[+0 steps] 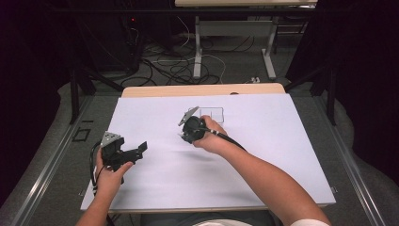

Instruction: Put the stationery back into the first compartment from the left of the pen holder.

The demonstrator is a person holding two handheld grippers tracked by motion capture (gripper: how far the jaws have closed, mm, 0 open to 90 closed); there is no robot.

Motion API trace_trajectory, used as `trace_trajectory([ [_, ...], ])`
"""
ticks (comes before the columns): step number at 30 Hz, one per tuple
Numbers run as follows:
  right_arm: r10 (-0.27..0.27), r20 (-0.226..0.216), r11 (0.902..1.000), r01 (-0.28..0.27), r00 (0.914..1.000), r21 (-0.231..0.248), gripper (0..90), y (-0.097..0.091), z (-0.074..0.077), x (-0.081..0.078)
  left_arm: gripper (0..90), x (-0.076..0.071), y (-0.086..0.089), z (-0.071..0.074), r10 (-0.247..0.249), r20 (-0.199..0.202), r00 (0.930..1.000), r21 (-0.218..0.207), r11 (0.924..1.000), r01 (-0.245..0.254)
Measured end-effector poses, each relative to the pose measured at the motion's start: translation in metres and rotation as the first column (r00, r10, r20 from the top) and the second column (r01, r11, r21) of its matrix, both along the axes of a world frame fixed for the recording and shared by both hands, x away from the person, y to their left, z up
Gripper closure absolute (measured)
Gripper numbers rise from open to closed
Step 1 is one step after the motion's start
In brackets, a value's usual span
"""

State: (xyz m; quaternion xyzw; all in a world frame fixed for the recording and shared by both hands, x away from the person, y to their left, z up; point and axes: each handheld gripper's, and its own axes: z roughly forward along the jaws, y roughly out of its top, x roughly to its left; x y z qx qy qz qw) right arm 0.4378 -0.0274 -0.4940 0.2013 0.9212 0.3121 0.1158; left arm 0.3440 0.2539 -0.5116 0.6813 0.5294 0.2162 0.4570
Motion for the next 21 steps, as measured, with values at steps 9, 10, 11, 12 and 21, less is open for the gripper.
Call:
trace_trajectory([
  [9,-0.017,0.044,0.9941,0.012,0.9989,0.108,80.8,-0.006,0.015,-0.005,2.8,0.0,0.0,0.0,0.005,-0.003,1.0,0.001,1.0,-0.005],
  [10,-0.017,0.044,0.9941,0.012,0.9989,0.108,80.8,-0.006,0.015,-0.005,2.8,0.0,0.0,0.001,0.002,-0.003,1.0,-0.001,1.0,-0.002],
  [11,-0.02,0.047,0.9919,0.014,0.9987,0.126,80.8,-0.007,0.016,-0.006,3.5,-0.001,-0.001,0.001,0.001,-0.003,1.0,-0.005,1.0,-0.001],
  [12,-0.035,0.05,0.9895,0.028,0.9981,0.142,80.8,-0.009,0.017,-0.007,3.8,-0.001,-0.001,0.001,0.002,-0.001,1.0,-0.004,1.0,-0.002],
  [21,-0.091,0.098,0.9575,0.06,0.991,0.282,80.8,-0.037,0.028,-0.01,7.0,-0.002,-0.008,0.007,-0.023,-0.006,0.9997,-0.063,0.9978,0.022],
])
